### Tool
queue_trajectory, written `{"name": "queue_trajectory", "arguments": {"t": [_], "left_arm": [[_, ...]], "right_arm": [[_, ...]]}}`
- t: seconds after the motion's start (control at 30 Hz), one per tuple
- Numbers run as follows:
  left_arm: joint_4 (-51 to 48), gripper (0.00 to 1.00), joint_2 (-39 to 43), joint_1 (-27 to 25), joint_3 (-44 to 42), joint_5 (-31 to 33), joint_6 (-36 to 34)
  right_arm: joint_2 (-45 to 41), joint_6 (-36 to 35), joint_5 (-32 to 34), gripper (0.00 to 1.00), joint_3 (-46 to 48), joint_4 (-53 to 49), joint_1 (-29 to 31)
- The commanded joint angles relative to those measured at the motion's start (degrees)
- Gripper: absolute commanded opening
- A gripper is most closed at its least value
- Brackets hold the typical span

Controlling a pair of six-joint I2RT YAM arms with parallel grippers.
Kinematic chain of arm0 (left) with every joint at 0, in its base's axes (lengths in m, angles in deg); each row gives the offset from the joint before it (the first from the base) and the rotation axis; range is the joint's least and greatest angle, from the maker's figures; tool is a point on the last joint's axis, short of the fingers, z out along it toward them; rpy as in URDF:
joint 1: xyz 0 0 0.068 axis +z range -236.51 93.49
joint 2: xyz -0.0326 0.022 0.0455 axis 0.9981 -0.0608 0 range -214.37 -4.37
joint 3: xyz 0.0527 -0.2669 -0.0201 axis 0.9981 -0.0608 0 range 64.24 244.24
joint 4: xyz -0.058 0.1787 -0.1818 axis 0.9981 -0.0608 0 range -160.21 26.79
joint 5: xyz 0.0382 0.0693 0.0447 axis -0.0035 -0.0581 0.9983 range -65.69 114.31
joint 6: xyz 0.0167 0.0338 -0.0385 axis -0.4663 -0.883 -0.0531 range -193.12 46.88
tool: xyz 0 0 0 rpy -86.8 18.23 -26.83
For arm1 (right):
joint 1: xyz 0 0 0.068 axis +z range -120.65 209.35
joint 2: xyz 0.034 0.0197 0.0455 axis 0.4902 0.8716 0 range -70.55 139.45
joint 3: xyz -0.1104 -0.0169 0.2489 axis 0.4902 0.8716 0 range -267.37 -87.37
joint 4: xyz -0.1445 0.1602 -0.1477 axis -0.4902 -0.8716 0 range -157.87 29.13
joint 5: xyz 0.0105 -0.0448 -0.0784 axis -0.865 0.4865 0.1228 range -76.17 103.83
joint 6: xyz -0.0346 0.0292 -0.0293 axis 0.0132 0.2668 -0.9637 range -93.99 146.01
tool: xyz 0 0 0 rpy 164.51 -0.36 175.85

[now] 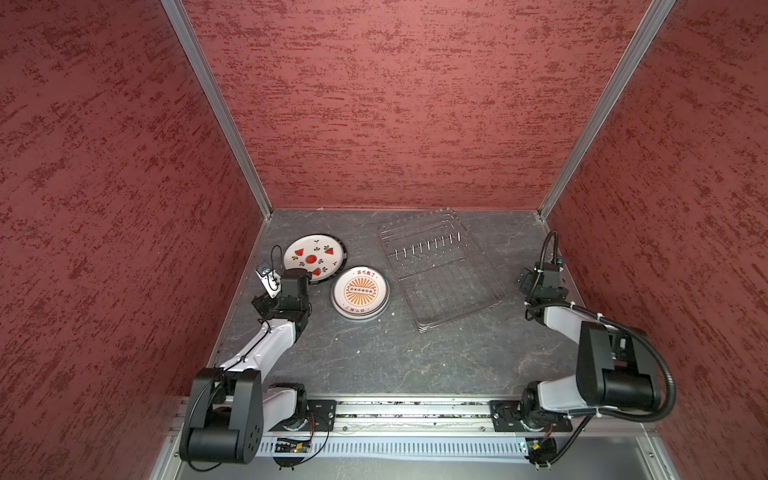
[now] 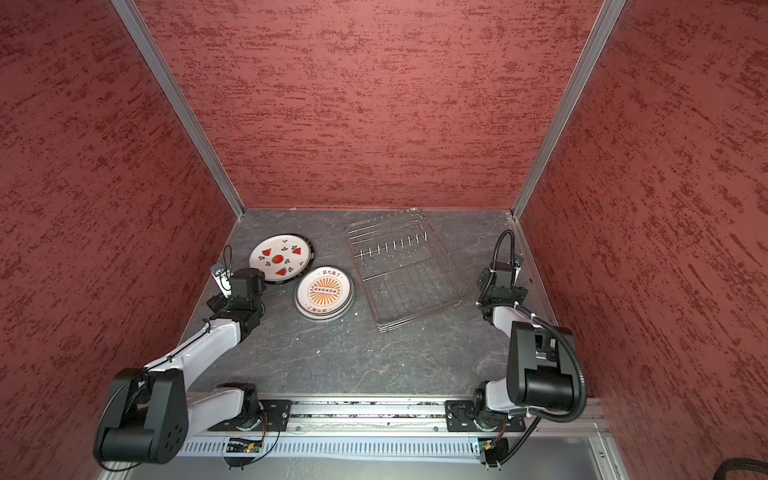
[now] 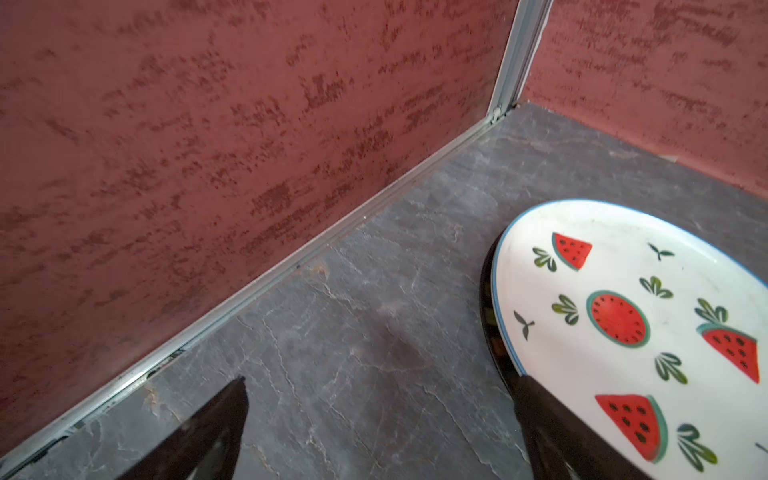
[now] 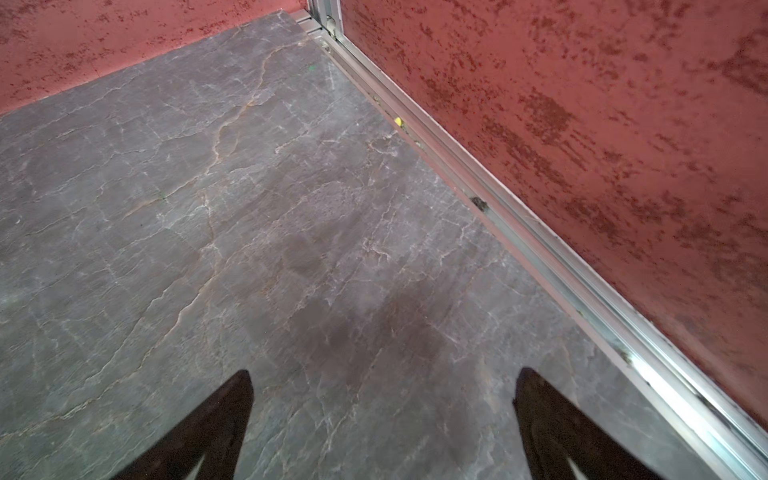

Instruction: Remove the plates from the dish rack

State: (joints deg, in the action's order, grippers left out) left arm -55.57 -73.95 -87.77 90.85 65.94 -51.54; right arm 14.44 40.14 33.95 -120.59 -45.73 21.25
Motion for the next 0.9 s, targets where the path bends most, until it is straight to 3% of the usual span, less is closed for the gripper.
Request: {"name": "queue_trajectory", "arguments": {"t": [0.0,0.07,0.13,0.17,0.4,0.6,0.73,0.77,0.87], "left_arm": [[13.83,0.99,-1.84,3.73,-3.64,-9.72,0.68],[16.31,0.99,-2.18,6.46,-5.13,-15.3,2.82],[18.63,0.99,-1.68,7.91,-6.45,-17.02,3.69],[17.55,0.99,-2.07,8.12,-5.67,-17.83,3.56],[24.07,0.99,-2.58,5.44,-6.6,-20.32,-2.71],[27.74,0.99,-3.0,5.78,-7.38,-26.16,-6.21],[29.05,0.99,-4.25,5.31,-6.59,-30.34,-9.42],[29.45,0.99,-4.18,5.15,-6.82,-30.52,-9.75],[32.63,0.99,-3.24,4.24,-8.65,-29.92,-11.08]], "right_arm": [[0.85,-3.86,0.26,0.98,-0.43,9.64,1.92],[-0.85,-5.99,0.17,0.99,3.42,18.32,3.3],[-2.69,-7.3,0.89,0.99,8.29,27.6,4.09],[-3.67,-6.48,0.3,0.99,8.88,27.53,3.96],[-5.31,-7.06,-3.27,0.99,16.56,42.15,4.32],[-3.6,-7.63,-5.5,0.99,16.35,43.59,4.49],[4.21,-12.09,-15.92,0.99,19.04,56.14,4.64],[2.41,-12.38,-17.83,0.99,18.62,51.65,4.64],[3.46,-12.07,-16.76,0.99,18.69,53.97,4.66]]}}
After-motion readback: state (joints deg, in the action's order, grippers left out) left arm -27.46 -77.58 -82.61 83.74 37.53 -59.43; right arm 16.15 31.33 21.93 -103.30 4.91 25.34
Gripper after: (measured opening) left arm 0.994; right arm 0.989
